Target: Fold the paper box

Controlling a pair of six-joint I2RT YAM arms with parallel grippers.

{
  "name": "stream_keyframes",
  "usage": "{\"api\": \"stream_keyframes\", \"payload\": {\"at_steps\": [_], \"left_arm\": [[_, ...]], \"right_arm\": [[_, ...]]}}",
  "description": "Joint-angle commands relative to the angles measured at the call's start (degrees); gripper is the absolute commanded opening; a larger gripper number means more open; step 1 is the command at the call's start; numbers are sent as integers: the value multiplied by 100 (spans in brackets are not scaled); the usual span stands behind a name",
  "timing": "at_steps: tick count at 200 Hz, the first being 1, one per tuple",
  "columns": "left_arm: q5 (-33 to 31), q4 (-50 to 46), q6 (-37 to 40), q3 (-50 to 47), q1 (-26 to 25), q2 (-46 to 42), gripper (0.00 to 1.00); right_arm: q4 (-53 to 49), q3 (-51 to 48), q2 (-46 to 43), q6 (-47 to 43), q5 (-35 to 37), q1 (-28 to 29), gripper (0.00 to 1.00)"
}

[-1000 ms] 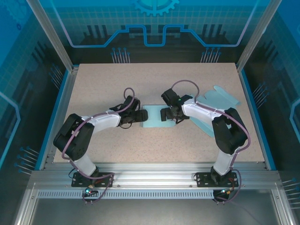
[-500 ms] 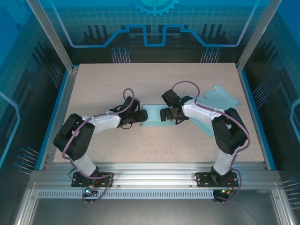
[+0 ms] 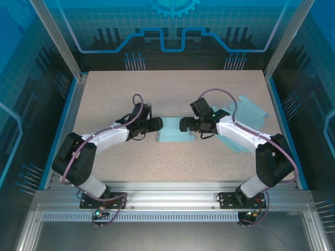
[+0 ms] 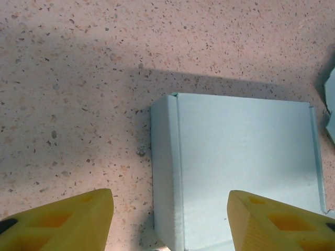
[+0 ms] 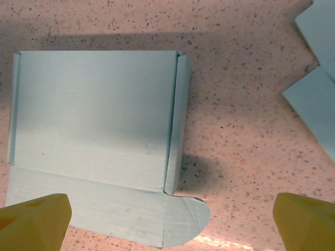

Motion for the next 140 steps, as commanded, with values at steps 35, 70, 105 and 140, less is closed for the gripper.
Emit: {"api": "stream_keyframes", "payload": {"at_steps": [35,70,105,140], "left_arm": [[538,438,-258,-31,111,510,51],[663,583,-372,-136,187,679,44],[714,699,-456,-286,278,728,38],[786,784,-520,-386,323,829,33]], "right_arm": [[920,-400,341,439,-1360,-362,100],[1229,-472,615,513,-1646,-478,100],[1655,-670,792,637,-2017,-642,100],[1942,-743,1059,737,-2273,-718,100]]}}
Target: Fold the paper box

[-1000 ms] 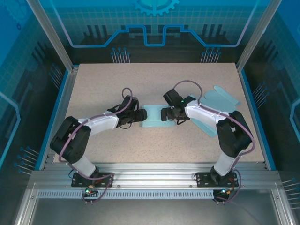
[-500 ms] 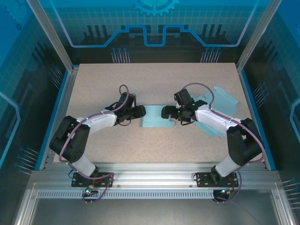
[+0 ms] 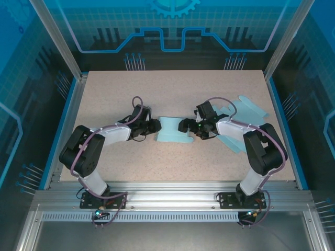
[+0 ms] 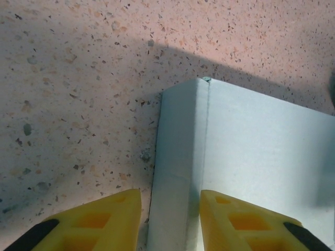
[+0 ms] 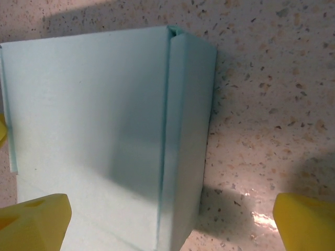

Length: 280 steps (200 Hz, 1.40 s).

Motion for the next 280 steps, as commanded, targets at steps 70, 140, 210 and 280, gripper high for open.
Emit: {"api": "stream_keyframes", "payload": {"at_steps": [70,140,210,280], "left_arm": [[433,463,-397,-541,224,336,25],[663,728,-537,-650,357,478,22],[721,787,-567,-666,379,506,22],[939,875,-615,-696,457,358,23]], "right_arm": [[957,-128,628,379,-825,-87,100],[2085,-255,787,765,-1743,-76,96],[3265,-330,912,1134,-2301,-32,89],[3449,-434,878,1181,-2292,-66,76]]}}
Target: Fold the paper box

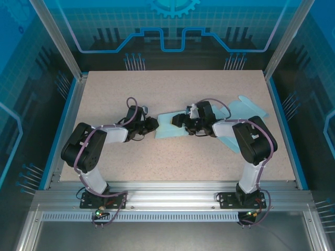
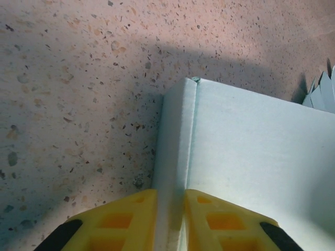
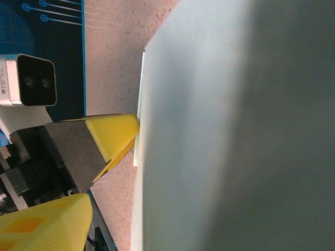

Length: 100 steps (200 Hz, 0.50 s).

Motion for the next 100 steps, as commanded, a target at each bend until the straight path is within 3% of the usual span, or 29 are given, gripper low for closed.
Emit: {"api": "stream_keyframes", "payload": {"at_steps": [1,49,100], "left_arm": [[151,-473,-115,-236,42,98,23],[455,-435,-169,-234,209,-350,28],[584,-337,-255,-438,401,-761,33]], "right_arm": [[255,-107,38,38,-166,8,75],[376,-134,104,105,-195,-67,56],[500,-204,123,177,-283,-129,50]]}}
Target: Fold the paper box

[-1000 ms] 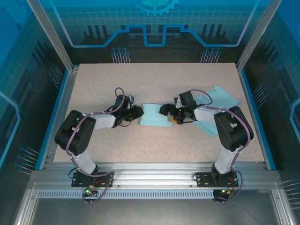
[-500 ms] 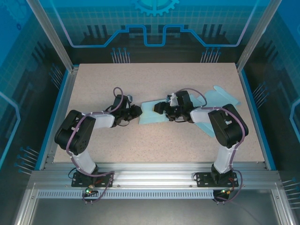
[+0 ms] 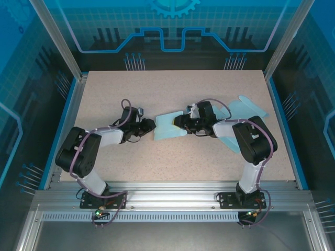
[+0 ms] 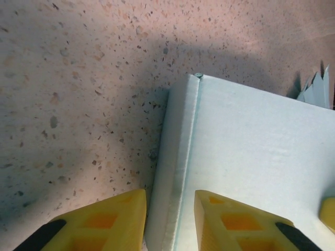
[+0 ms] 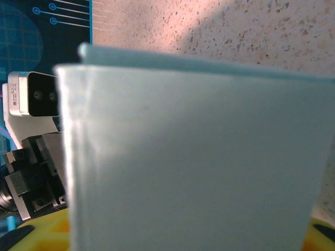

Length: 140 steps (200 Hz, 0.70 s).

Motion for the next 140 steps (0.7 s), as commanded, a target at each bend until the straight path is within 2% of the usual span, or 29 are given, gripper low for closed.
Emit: {"api": "stream_keyframes", "payload": {"at_steps": [1,65,102,140], "left_arm": [[220,-86,-112,-142,110,-288,33],[181,-83,75,-291,188,-514,35],[238,120,111,-433,252,-573,35],[260,714,710,-754,252,-1027,38]], "right_arm": [[260,-169,111,66,-168,-79,50],[509,-137,284,304,-361,-114,40],[642,-133,369,467,-498,-166,39],[859,-205,373,881,-758,-240,36]]}}
